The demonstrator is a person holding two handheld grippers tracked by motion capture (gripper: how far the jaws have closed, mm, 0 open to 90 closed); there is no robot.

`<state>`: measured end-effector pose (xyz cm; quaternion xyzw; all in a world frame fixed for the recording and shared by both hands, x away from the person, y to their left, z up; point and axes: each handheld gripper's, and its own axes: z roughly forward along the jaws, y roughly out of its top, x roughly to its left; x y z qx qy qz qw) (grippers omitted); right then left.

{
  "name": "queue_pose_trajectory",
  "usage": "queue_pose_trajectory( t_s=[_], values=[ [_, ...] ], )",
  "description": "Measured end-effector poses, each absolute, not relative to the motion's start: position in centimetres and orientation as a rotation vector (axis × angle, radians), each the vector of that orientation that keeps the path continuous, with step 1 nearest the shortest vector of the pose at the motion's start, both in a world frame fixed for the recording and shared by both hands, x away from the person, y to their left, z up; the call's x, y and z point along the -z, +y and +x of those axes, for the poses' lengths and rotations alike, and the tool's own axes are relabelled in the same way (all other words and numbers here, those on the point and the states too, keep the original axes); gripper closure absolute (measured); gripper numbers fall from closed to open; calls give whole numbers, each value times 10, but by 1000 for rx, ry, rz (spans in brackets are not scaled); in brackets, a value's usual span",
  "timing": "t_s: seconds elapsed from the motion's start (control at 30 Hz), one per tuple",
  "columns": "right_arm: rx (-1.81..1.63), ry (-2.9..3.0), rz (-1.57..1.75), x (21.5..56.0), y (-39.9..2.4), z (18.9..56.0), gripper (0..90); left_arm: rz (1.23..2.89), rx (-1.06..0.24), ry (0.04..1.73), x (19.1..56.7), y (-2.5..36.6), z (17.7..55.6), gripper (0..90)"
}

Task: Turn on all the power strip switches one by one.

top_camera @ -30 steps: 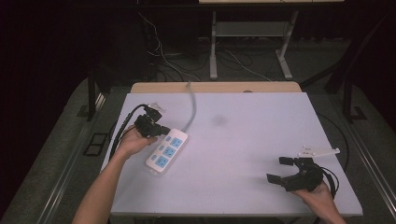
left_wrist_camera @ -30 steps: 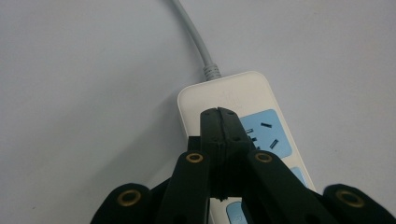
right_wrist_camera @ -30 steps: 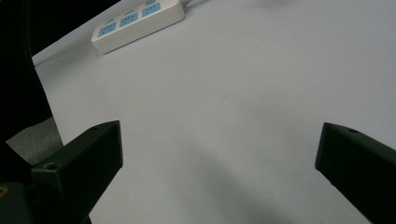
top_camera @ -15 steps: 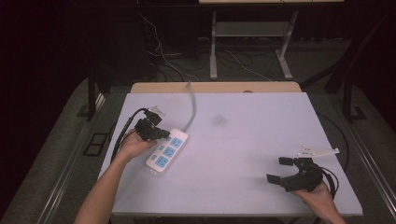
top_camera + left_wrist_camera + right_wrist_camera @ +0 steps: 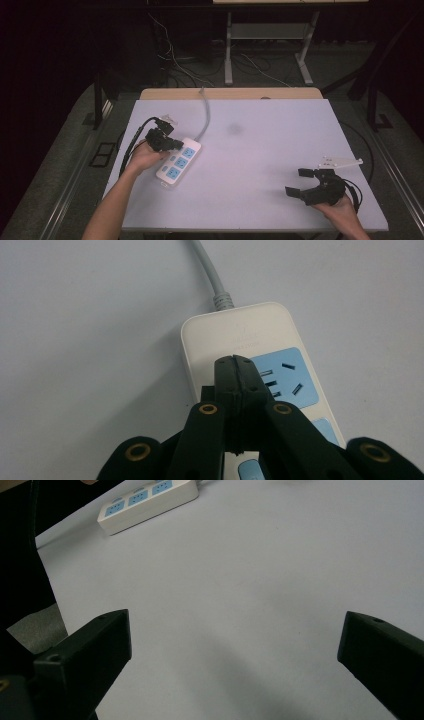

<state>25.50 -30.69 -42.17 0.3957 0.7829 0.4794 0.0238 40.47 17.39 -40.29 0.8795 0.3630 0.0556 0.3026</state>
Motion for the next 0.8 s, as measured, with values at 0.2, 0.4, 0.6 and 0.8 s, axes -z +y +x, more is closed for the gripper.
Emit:
queue_pose_trajectory(
  t_s=[0.2,0.4,0.6,0.8],
  values=[
    [-1483,2424,1224,422,-307,255,6,2321,-139,968,404,174,406,895],
    [-1485,2424,1223,422,-307,255,6,2310,-111,993,406,176,407,896],
    [-1485,2424,1219,421,-306,255,6,2303,-88,1031,406,175,409,897],
    [-1489,2424,1210,420,-306,254,6,2306,-89,1040,407,175,409,899]
  ],
)
